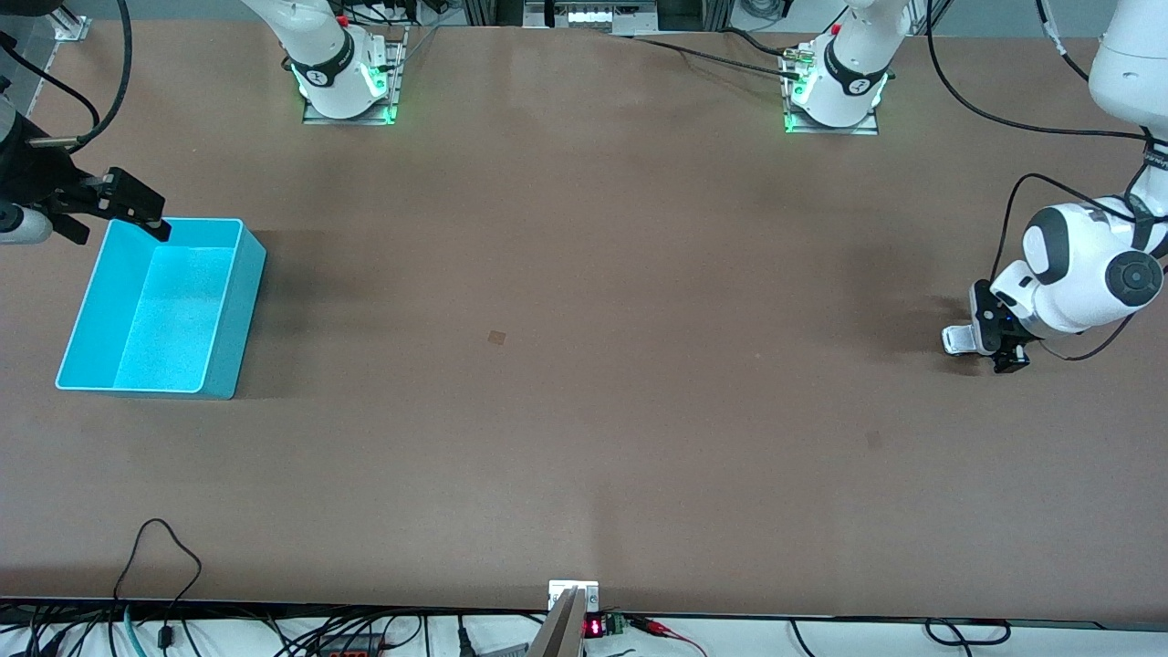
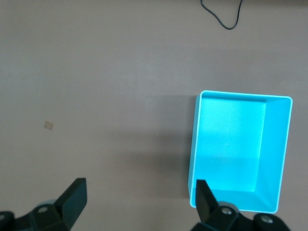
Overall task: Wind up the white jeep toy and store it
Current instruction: 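Drag the jeep backward along the table with the left gripper to wind it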
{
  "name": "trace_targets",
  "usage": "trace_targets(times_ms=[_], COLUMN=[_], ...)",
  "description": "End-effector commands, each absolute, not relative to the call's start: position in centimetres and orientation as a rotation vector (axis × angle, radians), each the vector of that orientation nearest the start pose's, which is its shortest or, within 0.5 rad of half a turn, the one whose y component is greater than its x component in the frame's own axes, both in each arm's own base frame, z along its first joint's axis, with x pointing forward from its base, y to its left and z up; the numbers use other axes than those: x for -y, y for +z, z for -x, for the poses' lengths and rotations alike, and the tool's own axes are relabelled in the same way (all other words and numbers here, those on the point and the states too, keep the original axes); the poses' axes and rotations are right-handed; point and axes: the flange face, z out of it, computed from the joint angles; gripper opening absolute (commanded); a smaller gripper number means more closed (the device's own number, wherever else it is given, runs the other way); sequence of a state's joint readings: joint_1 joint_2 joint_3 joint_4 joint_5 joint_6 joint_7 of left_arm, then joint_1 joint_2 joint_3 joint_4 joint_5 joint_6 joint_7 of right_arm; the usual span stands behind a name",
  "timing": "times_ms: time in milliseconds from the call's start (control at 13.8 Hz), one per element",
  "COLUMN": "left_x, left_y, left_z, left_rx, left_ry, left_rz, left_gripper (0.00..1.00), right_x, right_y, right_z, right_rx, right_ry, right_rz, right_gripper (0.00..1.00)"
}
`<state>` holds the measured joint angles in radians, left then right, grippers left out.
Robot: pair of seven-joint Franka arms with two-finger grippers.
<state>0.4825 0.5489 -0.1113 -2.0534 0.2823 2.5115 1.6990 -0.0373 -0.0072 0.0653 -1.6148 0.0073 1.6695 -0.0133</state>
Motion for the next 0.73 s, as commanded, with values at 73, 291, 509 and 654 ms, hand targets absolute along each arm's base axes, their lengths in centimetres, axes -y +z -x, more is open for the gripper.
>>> trace_targets(times_ms=[73,291,509,654], left_x=[-20.2,-18.9,-17.4,-15.7], left_y=[17.7,21.5,26.2,30.1], left_z=[-55.3,-56.7,-59.0,-60.8], left_rx=[-2.301,-2.322,-2.317,-2.257], left_ry=[0.312,0.364,0.456,0.519], left_rz=[2.24,2.249,2.31,2.386], left_gripper=[1.0,1.0,1.0,1.0], right_x=[-1.6,-1.6,-1.6,-1.6], right_y=[62.0,62.0,62.1,62.1], right_z=[-55.3,-55.4,-55.5,-55.5], right_rx=[0.082,0.079,0.077,0.074], right_ry=[-0.072,-0.074,-0.091,-0.096], right_rz=[3.116,3.115,3.115,3.115], right_gripper=[1.0,1.0,1.0,1.0])
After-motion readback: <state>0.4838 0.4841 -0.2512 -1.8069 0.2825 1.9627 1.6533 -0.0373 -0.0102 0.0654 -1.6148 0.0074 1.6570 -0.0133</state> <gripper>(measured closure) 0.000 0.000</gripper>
